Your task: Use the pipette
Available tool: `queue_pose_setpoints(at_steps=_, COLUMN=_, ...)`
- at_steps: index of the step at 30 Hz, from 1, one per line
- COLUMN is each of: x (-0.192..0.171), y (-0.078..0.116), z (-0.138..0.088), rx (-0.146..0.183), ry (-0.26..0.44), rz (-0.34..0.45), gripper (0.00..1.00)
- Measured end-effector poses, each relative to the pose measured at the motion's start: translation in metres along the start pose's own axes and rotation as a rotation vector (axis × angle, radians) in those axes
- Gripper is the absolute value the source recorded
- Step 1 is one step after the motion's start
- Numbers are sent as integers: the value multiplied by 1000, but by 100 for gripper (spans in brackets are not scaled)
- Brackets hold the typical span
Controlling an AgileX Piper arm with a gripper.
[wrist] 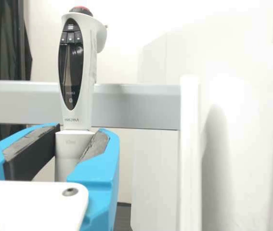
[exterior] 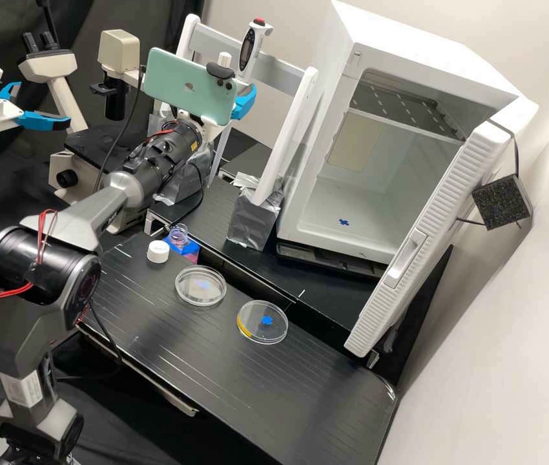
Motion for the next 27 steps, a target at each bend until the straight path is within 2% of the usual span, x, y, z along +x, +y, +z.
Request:
queue_pose_setpoints(at_steps=6, x=-21, y=-2, z=6, rx=15, ry=2, rz=4, gripper=0)
queue_pose_setpoints(at_steps=13, x=-46, y=-3, z=17, rx=14, ry=-14, rz=19, gripper=0)
queue_pose_setpoints(at_steps=18, x=-64, y=-4, z=24, rx=70, ry=-18, rz=46, gripper=0)
queue_pose_setpoints(at_steps=20, x=-68, y=-5, z=26, rx=81, ry=-22, rz=49, gripper=0)
queue_pose_setpoints(at_steps=25, x=-78, y=-14, z=25, rx=132, ry=-20, rz=47, gripper=0)
queue_pose_setpoints(at_steps=27, x=-82, y=-19, z=23, rx=135, ry=-11, rz=47, gripper=0)
